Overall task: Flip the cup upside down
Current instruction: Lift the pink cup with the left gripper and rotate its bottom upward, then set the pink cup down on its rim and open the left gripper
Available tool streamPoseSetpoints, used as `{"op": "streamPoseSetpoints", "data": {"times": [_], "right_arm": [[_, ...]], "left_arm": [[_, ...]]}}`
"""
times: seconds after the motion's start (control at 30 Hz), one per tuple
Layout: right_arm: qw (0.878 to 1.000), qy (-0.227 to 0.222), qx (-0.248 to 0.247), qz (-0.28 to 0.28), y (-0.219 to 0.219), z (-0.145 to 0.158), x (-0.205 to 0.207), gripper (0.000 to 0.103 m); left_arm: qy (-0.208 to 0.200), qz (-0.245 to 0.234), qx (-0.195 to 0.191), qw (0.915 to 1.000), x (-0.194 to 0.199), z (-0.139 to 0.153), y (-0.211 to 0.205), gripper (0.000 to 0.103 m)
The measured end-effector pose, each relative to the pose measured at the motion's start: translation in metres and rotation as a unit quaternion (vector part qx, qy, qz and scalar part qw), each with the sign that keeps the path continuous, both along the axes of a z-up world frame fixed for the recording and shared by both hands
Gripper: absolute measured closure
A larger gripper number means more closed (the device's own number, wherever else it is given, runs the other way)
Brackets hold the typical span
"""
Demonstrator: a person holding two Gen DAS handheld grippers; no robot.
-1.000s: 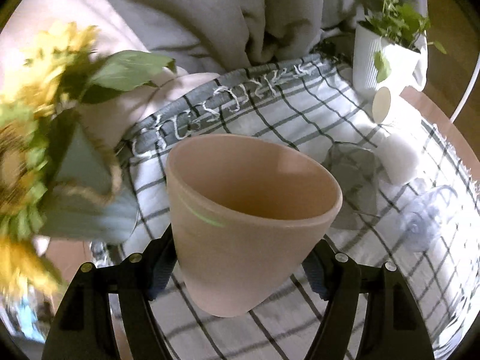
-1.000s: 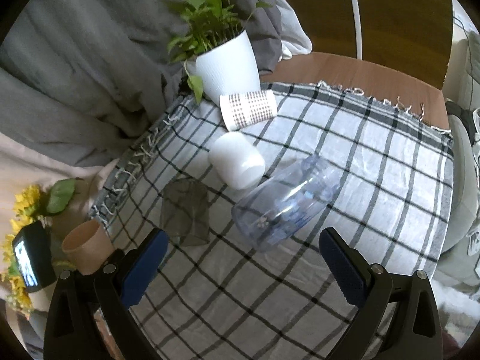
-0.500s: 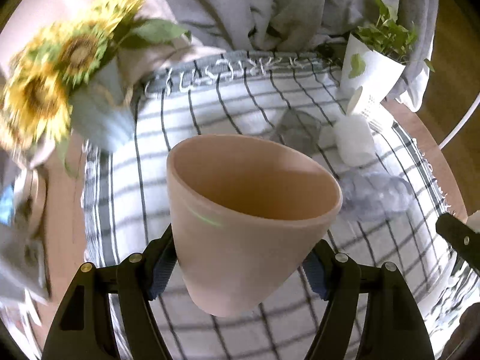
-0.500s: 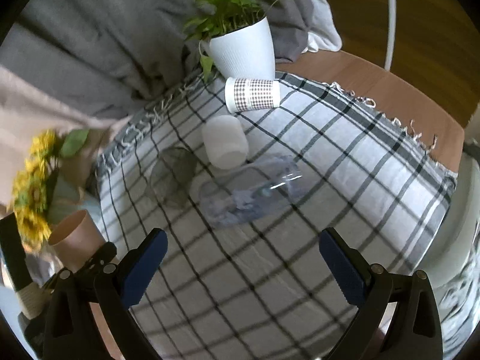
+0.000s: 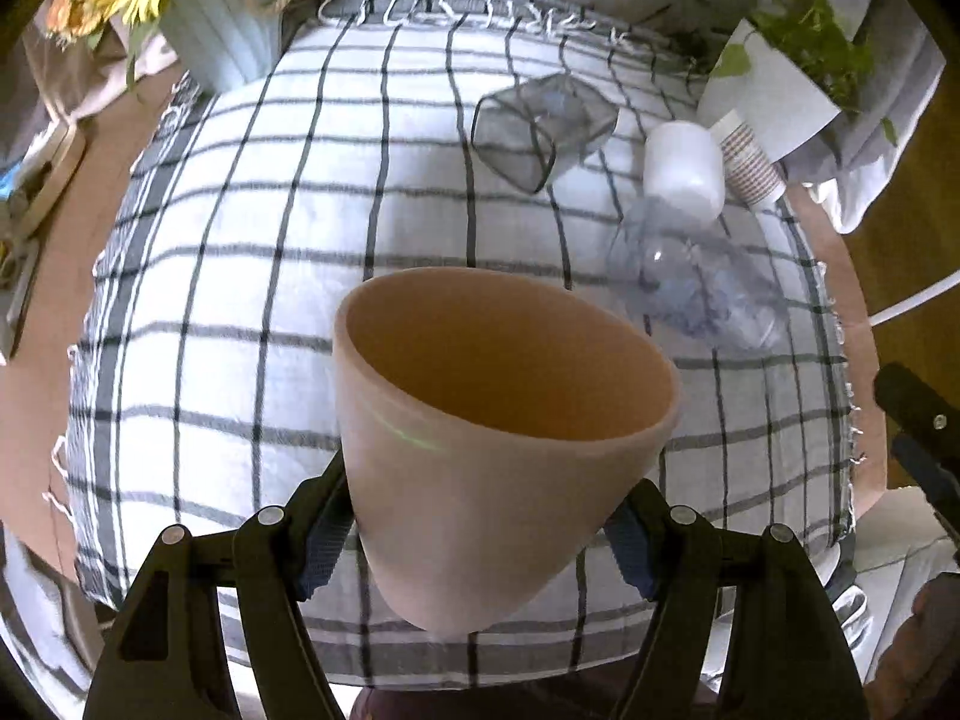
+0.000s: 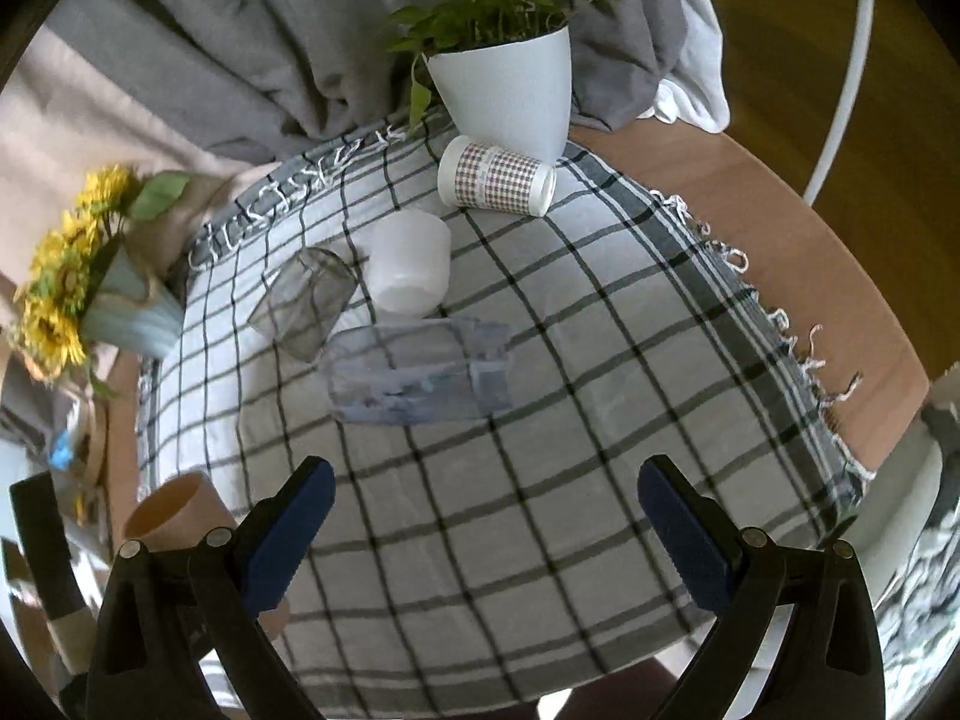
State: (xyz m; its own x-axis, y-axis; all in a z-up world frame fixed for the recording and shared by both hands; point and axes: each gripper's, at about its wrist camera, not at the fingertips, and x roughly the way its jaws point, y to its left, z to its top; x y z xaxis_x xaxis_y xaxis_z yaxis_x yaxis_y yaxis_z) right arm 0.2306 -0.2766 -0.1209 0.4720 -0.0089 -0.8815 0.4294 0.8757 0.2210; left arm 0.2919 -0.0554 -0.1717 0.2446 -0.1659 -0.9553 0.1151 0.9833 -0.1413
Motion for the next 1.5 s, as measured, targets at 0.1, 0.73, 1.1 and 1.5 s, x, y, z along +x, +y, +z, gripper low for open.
{"op": "streamPoseSetpoints", "data": {"times": [0.1, 0.73, 1.1, 1.5], "right_arm": [[1.0, 0.005, -0.001, 0.008, -0.006, -0.003, 0.003, 0.001], [0.999, 0.009, 0.008, 0.035, -0.013, -0.011, 0.021, 0.001], [0.999, 0.014, 0.015, 0.042, -0.015, -0.015, 0.023, 0.001], [0.998, -0.014, -0.005, 0.056, 0.002, 0.002, 0.011, 0.001]], "left_arm": [[0.013, 0.01, -0.006, 0.9999, 0.004, -0.011, -0.003, 0.03], [0.008, 0.048, 0.024, 0.9985, 0.043, -0.047, -0.004, 0.031], [-0.02, 0.041, 0.037, 0.9983, 0.038, -0.038, -0.008, 0.018], [-0.042, 0.034, 0.024, 0.9982, 0.014, 0.0, 0.013, 0.011]]}}
